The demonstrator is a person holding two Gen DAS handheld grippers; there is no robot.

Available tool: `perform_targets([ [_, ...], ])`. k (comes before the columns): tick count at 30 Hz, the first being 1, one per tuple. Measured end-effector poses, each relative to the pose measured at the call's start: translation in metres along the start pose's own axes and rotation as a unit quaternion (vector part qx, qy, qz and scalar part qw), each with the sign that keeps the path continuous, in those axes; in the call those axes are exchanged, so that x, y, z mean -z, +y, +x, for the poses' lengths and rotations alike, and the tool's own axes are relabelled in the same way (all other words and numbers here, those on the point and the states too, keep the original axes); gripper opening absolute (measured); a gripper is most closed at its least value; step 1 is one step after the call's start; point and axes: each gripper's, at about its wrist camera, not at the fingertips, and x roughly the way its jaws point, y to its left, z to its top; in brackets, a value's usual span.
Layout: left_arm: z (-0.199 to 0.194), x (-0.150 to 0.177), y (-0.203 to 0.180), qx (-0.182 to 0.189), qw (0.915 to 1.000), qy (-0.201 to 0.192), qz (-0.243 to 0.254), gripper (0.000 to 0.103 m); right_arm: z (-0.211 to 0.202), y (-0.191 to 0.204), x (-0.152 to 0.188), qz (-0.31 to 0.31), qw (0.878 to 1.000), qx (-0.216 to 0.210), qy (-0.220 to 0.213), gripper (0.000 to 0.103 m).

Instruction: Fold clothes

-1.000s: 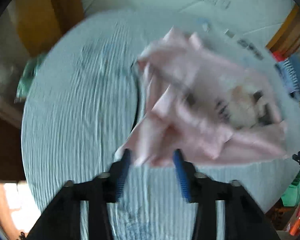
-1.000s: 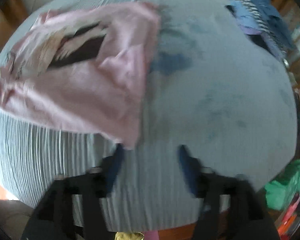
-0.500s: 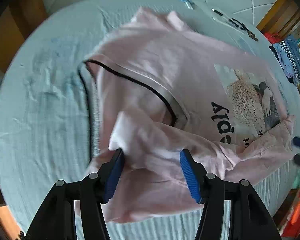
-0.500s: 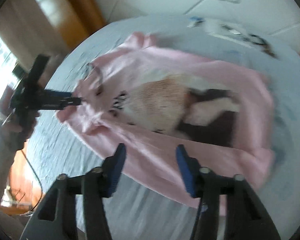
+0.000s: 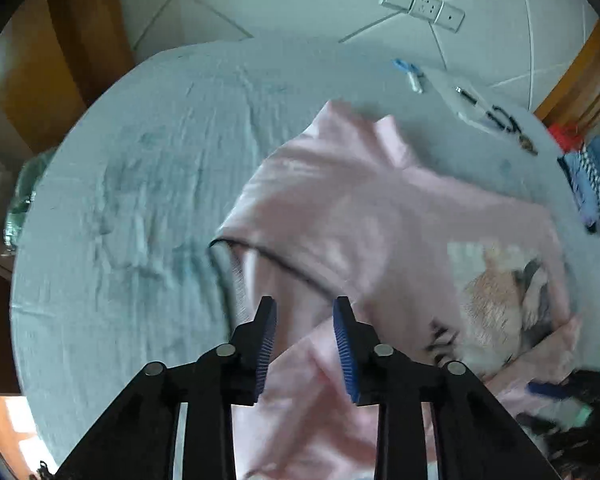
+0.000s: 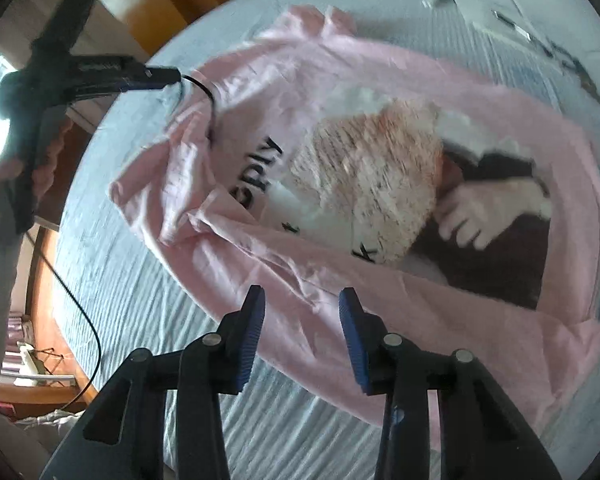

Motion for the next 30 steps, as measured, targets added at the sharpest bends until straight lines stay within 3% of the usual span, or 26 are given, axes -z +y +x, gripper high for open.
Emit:
perform_targets([
  [6,0.005,0.057,0.02,-0.037,0.9985,0.038,0.016,0.035,0.001,0.035,-0.011,-0.065,0.997,-0.025,-0.023,0.038],
  [12,0.015,0.106,0.03,-0.056,0.9976,0.041,0.003,0.035,0.025,0.072,-0.019,-0.118,0.992,-0.024,-0.032,0.038],
  [19,0.015,0.114,0.034,-0.062,0.9974,0.036,-0.009,0.035,0.069,0.108,-0.027,-0.19,0.982,-0.003,-0.016,0.038],
  [20,0.015,0.114,0.034,-0.063,0.9973,0.036,-0.01,0.035,0.079,0.111,-0.028,-0.199,0.98,0.012,-0.007,0.032],
  [22,0.014,0.115,0.034,-0.062,0.9973,0.037,-0.01,0.035,0.08,0.096,-0.039,-0.172,0.985,0.019,-0.013,0.011],
  [23,0.014,0.115,0.034,-0.062,0.9974,0.037,-0.01,0.035,0.077,0.086,-0.046,-0.151,0.988,0.016,-0.021,0.008],
  [30,0.014,0.114,0.037,-0.059,0.9969,0.051,-0.009,0.035,0.053,0.003,-0.09,0.019,0.997,0.0,-0.073,0.007],
])
